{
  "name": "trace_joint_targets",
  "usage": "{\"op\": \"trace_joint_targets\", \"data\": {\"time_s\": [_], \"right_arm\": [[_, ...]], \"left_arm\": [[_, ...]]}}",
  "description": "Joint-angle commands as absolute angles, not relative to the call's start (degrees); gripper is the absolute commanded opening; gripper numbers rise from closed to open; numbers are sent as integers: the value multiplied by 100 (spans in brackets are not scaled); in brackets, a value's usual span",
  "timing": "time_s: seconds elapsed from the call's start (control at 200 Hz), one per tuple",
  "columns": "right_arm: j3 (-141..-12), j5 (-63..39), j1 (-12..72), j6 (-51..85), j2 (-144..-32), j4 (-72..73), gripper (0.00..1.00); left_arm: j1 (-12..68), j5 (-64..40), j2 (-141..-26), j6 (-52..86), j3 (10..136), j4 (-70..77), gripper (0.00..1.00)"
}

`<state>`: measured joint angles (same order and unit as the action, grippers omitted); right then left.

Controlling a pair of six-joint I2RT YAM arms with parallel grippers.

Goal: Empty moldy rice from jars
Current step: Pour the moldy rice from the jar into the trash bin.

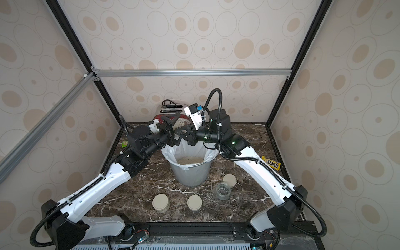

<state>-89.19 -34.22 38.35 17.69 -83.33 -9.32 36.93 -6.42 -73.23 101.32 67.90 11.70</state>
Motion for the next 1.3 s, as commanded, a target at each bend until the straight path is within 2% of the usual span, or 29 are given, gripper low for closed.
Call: {"op": "trace_joint_targets", "data": {"time_s": [0.0, 0.16, 0.346, 0.486, 0.581, 0.616, 0.641, 0.721, 0.786, 0.936, 1.077, 1.297], "right_arm": [[-8831, -3430, 3900, 1854, -8080, -353, 0], [-8599, -3388, 3903, 1927, -7947, -288, 0], [-8442, -3296, 3904, 1927, -7883, -264, 0], [-8448, -3288, 3908, 1919, -7933, -291, 0], [-8446, -3207, 3908, 1899, -7941, -362, 0], [-8448, -3146, 3903, 1877, -7937, -421, 6], [-8447, -3088, 3903, 1857, -7919, -478, 14], [-8388, -2809, 3908, 1767, -7780, -668, 47], [-8267, -2577, 3910, 1681, -7592, -787, 61], [-7957, -2084, 3887, 1535, -7069, -1113, 72], [-7773, -1746, 3894, 1412, -6457, -1502, 74], [-7085, -523, 3891, 1410, -5260, -2508, 75]], "left_arm": [[3761, -716, -7374, 10380, 7007, 1744, 99], [3768, -586, -7353, 10266, 6859, 2162, 95], [3769, -461, -7295, 10234, 6701, 2443, 70], [3763, -540, -7378, 10221, 6727, 2628, 56], [3762, -546, -7387, 10159, 6708, 2737, 50], [3762, -529, -7367, 10086, 6704, 2740, 49], [3762, -499, -7338, 10005, 6691, 2734, 48], [3765, -318, -7177, 9696, 6671, 2550, 47], [3767, -151, -7027, 9418, 6650, 2313, 47], [3701, 19, -6865, 8867, 6685, 1957, 46], [3646, -103, -6921, 8345, 6872, 1731, 46], [3604, -168, -7010, 7641, 7186, 1175, 45]]}}
